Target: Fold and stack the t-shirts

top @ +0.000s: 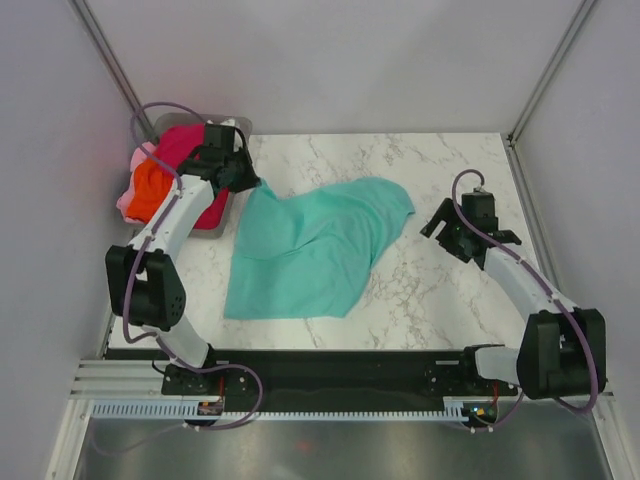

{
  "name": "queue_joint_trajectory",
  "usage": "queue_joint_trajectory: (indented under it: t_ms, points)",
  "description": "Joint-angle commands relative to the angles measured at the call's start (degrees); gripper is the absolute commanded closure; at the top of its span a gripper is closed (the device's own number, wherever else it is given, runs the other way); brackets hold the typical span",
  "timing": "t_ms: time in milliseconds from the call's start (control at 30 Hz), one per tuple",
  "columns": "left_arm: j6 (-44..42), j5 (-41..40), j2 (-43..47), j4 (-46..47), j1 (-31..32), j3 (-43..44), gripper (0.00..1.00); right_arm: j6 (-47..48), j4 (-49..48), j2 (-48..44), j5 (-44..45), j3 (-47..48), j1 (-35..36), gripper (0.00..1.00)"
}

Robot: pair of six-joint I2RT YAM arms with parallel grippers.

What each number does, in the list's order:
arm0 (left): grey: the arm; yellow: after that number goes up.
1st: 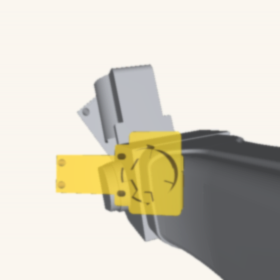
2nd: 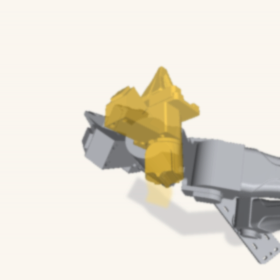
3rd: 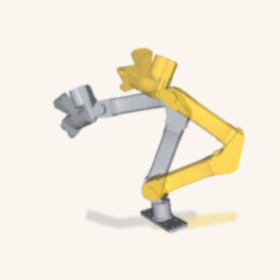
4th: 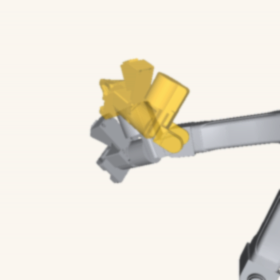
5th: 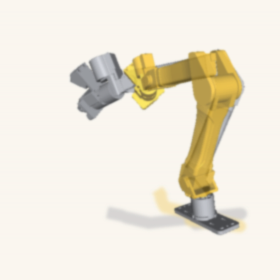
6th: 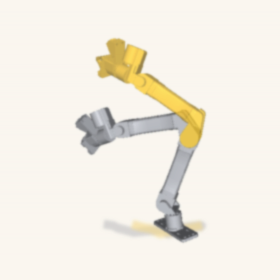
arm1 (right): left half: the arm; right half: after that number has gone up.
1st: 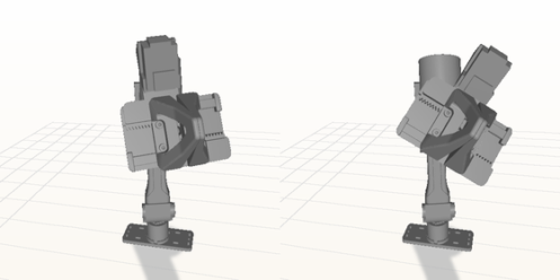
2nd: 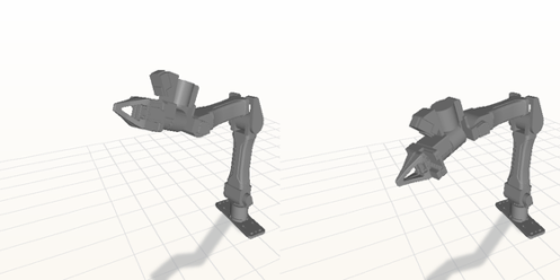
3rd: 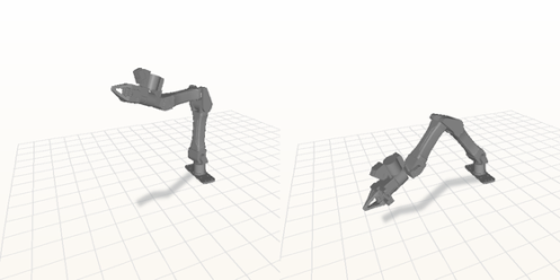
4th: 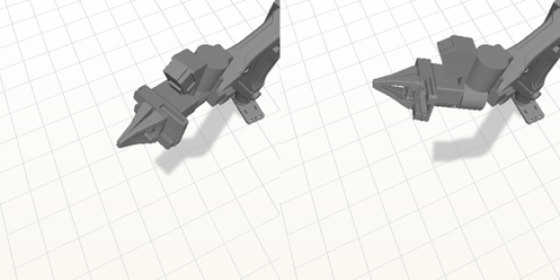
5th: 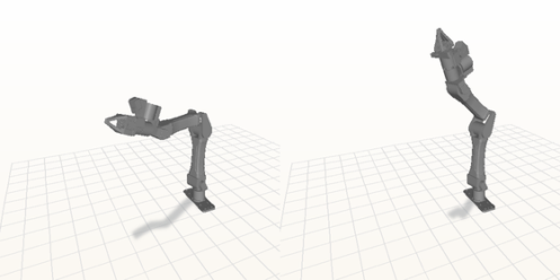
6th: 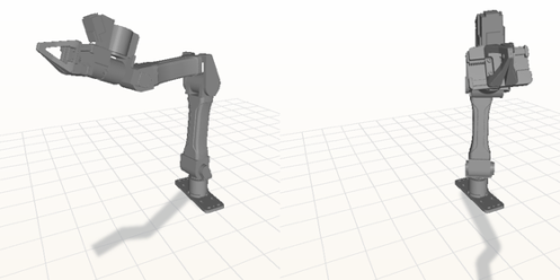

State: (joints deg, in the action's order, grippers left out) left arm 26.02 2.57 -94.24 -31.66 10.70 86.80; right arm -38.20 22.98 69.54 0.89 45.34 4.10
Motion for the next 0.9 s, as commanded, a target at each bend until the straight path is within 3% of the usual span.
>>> queue_joint_trajectory:
  t_ms: [0,133,400,533,633,667,733,767,867]
  points:
    - [-3.52,4.98,-3.85,-3.32,0.29,-3.39,0.98,-0.65,-12.58,5.85,-8.51,1.32,0.03,0.10]
    - [-4.22,6.40,-4.46,-3.58,0.55,-3.22,0.98,-1.88,-21.48,18.24,-13.10,5.36,0.03,0.09]
    - [-5.98,6.05,-4.20,-3.85,0.55,-3.31,0.98,-2.94,-27.37,37.13,-12.75,16.69,0.12,0.09]
    - [-5.98,6.22,-4.46,-4.02,0.46,-2.87,0.98,-1.97,-27.38,44.62,-13.19,22.32,0.21,0.16]
    - [-5.72,5.87,-5.16,-4.02,0.38,-2.26,0.98,-1.18,-27.38,49.28,-15.12,26.63,1.08,0.47]
    - [-5.11,5.52,-5.52,-4.02,0.29,-1.12,0.98,-0.83,-27.38,49.99,-15.99,27.51,1.52,0.69]
    - [-4.32,5.34,-7.09,-4.20,0.20,2.64,0.98,-0.92,-27.20,50.87,-16.88,30.23,1.70,0.85]
    - [-3.88,5.86,-7.62,-4.46,0.11,4.49,0.98,-0.92,-25.64,50.87,-17.14,31.55,1.70,1.00]
    - [-3.17,8.50,-8.86,-6.74,0.11,14.48,0.98,0.66,-18.81,48.33,-17.50,39.80,1.00,1.00]
